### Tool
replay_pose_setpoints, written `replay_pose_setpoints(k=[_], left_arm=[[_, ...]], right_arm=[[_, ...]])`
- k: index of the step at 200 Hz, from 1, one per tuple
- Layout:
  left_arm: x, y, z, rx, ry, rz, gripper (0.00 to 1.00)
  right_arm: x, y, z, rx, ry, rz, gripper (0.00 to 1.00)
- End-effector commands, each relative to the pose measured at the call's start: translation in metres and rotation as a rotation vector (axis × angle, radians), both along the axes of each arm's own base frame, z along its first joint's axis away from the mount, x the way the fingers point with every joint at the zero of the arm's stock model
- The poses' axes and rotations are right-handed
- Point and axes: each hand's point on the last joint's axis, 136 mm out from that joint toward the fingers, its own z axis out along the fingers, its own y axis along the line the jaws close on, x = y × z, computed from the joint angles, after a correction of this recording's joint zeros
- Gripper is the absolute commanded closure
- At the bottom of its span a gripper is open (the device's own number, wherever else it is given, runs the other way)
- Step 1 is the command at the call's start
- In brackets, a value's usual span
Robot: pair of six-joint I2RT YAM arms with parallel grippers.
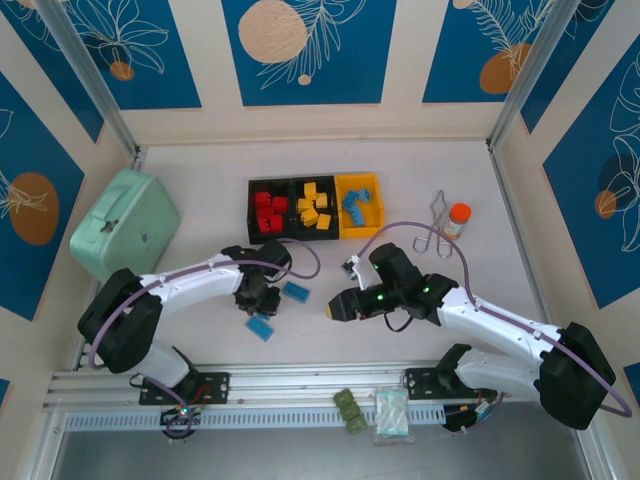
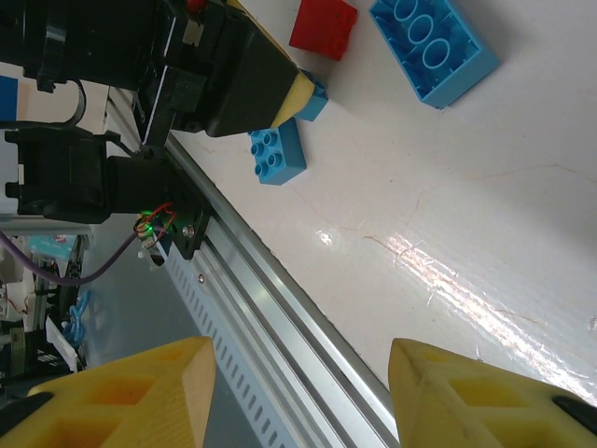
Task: Sort the legos into containers by color
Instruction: Pick up the lego from the middle-left of the table.
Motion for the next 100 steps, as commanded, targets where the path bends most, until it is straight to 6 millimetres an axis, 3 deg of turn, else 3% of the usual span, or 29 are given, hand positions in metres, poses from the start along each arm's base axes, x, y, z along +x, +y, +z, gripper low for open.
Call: replay_pose_setpoints(k=[1,48,100], left_arm=[[-0.001,0.006,-0.002,0.044,-0.007,-0.003,0.77],[0.018,-0.012,0.032,-0.028,-0.083,0.003,0.79],[0.058,-0.054,0.081,-0.146,-0.184,0.0,0.79]], right_arm=[[-0.003,-0.002,0.001,0.001,0.003,-0.006,0.48],[0.006,-0.022,0.007,0.007,-0.03,-0.106,0.48],[0.032,-0.074,0.012,-0.013,-0.034,-0.371,0.48]])
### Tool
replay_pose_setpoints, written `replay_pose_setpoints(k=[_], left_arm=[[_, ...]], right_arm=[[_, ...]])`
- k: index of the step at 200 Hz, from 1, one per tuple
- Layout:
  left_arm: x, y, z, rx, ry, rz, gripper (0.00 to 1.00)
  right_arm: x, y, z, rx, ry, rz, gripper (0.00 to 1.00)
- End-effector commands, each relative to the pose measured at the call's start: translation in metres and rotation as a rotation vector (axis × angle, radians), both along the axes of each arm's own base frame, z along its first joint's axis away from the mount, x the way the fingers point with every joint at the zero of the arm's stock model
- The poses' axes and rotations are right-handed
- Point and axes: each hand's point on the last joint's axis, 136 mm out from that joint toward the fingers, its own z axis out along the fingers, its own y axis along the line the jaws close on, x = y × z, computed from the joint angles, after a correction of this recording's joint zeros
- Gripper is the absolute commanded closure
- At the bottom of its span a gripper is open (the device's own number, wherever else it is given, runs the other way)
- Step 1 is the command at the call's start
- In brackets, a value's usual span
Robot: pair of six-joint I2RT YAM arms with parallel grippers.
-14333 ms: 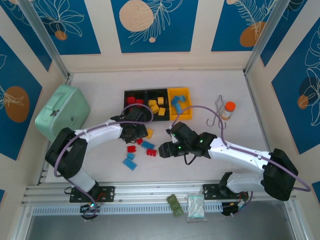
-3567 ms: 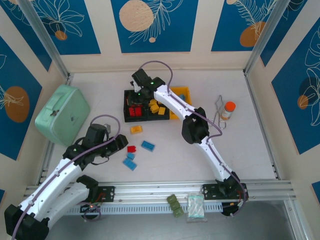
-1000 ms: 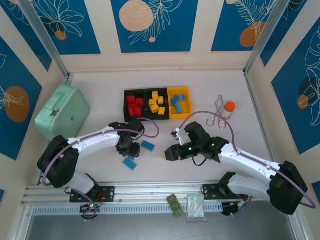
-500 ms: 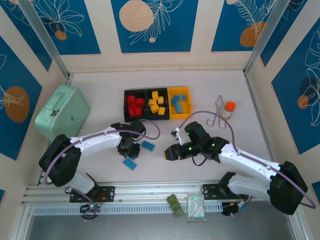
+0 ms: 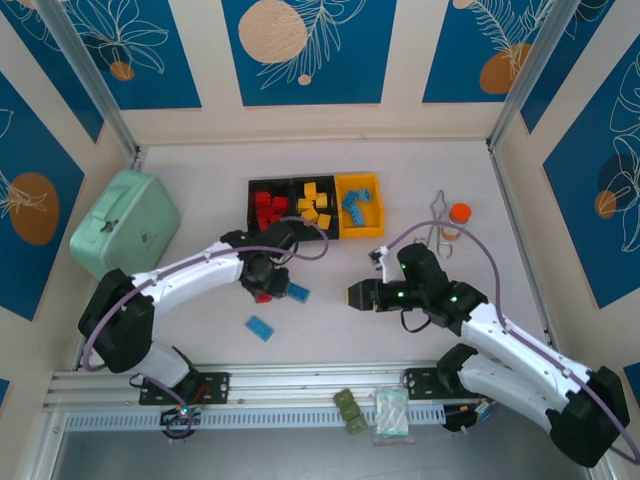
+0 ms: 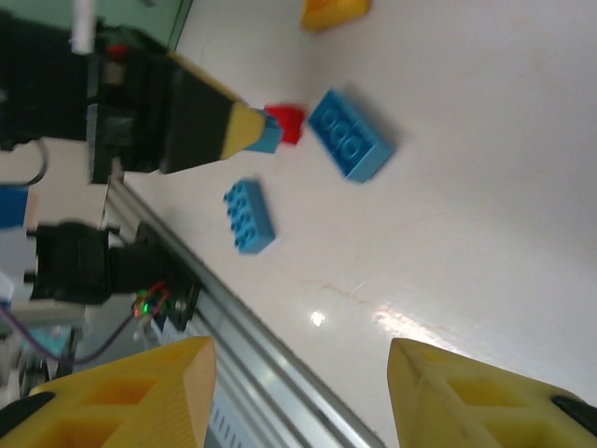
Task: Sort the legos into containers by color
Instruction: Pick up the lego from the middle-left of the table, then place the lego in the container.
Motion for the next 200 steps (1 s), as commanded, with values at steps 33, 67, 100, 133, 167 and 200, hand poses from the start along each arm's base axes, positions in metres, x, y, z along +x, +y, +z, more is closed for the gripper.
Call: replay_pose_setpoints(k=[33,67,100,133,167,200], left_arm=[[0.047,-0.054,0.041,-0.106,-0.085,-0.014,0.79],[0.081,-0.09,0.051,-0.148,-0.117,-0.022,0.79],[0.115,-0.125,0.057,-0.173,-0.151,-0.03,0.79],[0.144,-0.163,0.054,-0.222,-0.156,-0.041,0.79],[0.169,-0.195,0.054,-0.258,-0.167,-0.047,0.8],[0.19,-0.208,0.044,-0.239,-0.197,-0.048,0.79]], right_arm=[[0.009,-0.054,-0.018,-0.037,0.094,-0.242,0.48],[0.009,-0.067,-0.024,0.012,0.135,-0.306,0.48],[0.004,-0.069,-0.033,0.03,0.163,-0.327,0.48],[-0.001,-0.071,-0.038,0.037,0.176,-0.34,0.48],[-0.005,-0.073,-0.041,0.046,0.186,-0.349,0.48],[-0.007,-0.075,-0.04,0.052,0.178,-0.351,0.48]])
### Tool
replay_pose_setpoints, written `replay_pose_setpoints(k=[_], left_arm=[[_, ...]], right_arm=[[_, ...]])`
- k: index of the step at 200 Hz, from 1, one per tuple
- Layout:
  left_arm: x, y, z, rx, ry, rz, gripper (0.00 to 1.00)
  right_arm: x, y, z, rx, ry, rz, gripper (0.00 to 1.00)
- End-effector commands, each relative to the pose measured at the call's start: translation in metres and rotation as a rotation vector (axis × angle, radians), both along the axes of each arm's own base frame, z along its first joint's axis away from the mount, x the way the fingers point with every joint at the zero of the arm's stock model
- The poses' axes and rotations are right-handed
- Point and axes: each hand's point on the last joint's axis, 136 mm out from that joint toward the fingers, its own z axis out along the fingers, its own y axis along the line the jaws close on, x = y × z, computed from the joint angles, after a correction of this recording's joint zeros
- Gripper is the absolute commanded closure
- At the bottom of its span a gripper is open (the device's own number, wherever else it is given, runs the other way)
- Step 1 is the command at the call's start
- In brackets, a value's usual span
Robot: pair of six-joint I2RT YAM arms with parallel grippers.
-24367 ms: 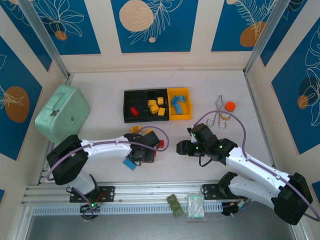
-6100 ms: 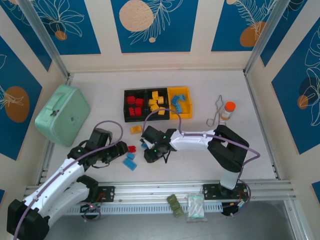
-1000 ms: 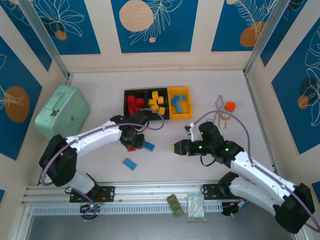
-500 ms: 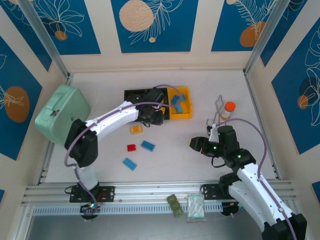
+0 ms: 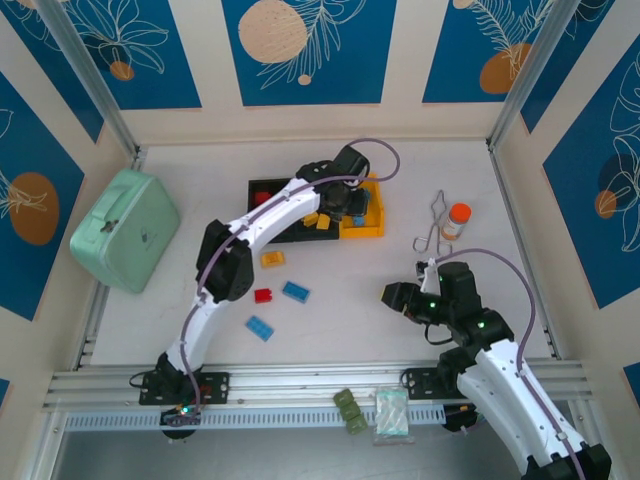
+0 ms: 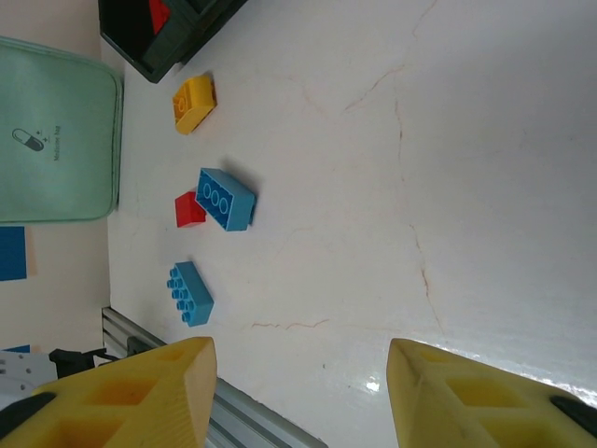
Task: Sort the legos into containers by color
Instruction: Place the lego in the container.
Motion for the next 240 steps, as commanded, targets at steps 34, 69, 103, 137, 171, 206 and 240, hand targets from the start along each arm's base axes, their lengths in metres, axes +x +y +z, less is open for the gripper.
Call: replay_pose_setpoints(k=[34,69,103,137,171,206,240], left_arm=[[0.015,-0.021,-0.014,0.0,-0.014,-0.012,0.78],[0.02,-0.03,-0.025,-0.03,0.001,0.018,0.62],[0.017,-0.026,-0.004,-0.025,-0.034,0.015,0.55],[0.004,-0.024,0.034,-0.054,-0.071,-0.016,0.53],[-0.031,-0.009,0.062,-0.058,-0.09,-0.074,0.52],[-0.073,0.036,0.062,-0.054,-0.083,-0.068,0.49],[-0.114,0.087,0.051,-0.014,-0.075,-0.048,0.45]], right_arm=[[-0.008,0.0,-0.001,0.024,0.028,0.011,0.48],[-0.008,-0.001,0.0,0.034,0.028,0.011,0.48],[-0.007,0.0,0.001,0.04,0.02,0.018,0.48],[-0.005,0.004,0.003,0.06,0.009,0.029,0.48],[-0.007,0.006,0.006,0.041,-0.004,0.052,0.48],[-0.009,0.015,0.01,0.003,-0.028,0.107,0.46],[-0.013,0.036,0.014,-0.065,-0.084,0.211,0.39]])
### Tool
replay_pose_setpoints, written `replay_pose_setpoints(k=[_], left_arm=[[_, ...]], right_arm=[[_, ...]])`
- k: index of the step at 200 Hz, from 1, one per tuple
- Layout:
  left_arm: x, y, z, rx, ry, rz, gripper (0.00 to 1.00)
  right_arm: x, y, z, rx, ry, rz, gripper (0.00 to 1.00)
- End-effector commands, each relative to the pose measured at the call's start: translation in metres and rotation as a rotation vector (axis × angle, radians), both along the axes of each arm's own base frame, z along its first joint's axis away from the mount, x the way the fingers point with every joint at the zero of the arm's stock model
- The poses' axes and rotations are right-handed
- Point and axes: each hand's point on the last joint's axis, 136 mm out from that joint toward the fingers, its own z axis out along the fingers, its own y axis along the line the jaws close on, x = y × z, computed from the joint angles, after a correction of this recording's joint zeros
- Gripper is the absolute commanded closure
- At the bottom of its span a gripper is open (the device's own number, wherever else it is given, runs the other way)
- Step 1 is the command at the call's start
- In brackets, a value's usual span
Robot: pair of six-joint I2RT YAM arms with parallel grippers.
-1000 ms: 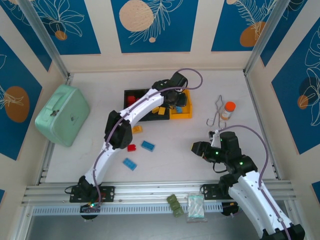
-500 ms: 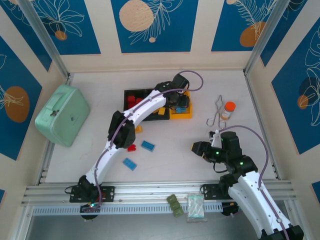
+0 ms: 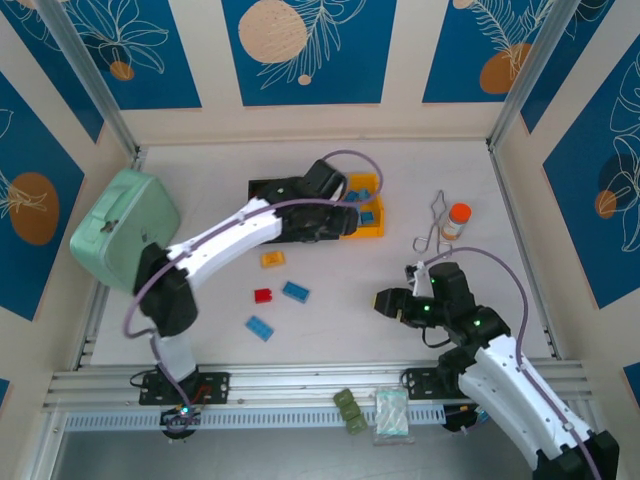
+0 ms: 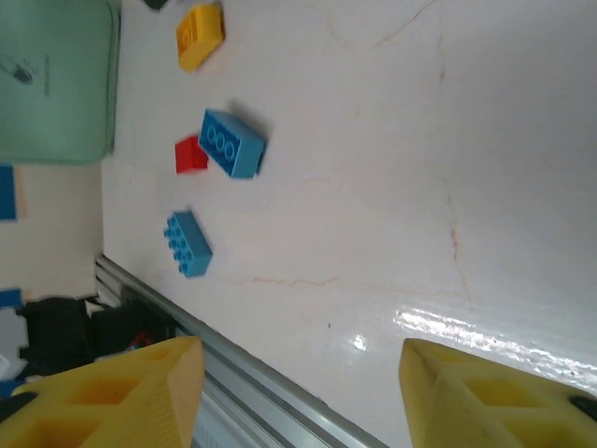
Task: Sort the legos into containers by color
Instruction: Pick up the lego from the middle-left of the table.
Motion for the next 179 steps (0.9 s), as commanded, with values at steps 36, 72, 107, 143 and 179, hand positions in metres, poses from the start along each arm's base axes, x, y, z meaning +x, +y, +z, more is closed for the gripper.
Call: replay_pose_setpoints(k=[36,72,107,143,179], left_arm=[[-0.051,0.067,-0.035,0.106,0.019,0.015,0.39],[-0.076,0.093,-0.06,0.15,0.045,-0.008,0.27],[-0.085,0.104,-0.086,0.208,0.087,-0.025,0.16],[-0.086,0.104,-0.113,0.266,0.132,-0.048,0.13],[-0.081,0.1,-0.134,0.309,0.157,-0.06,0.11]], right_arm=[[0.006,0.036,0.018,-0.075,-0.119,0.149,0.37],[0.004,0.052,0.02,-0.136,-0.179,0.226,0.28],[-0.003,0.065,0.018,-0.144,-0.223,0.293,0.23],[-0.009,0.063,0.009,-0.183,-0.227,0.305,0.24],[-0.012,0.057,0.002,-0.186,-0.208,0.287,0.24]])
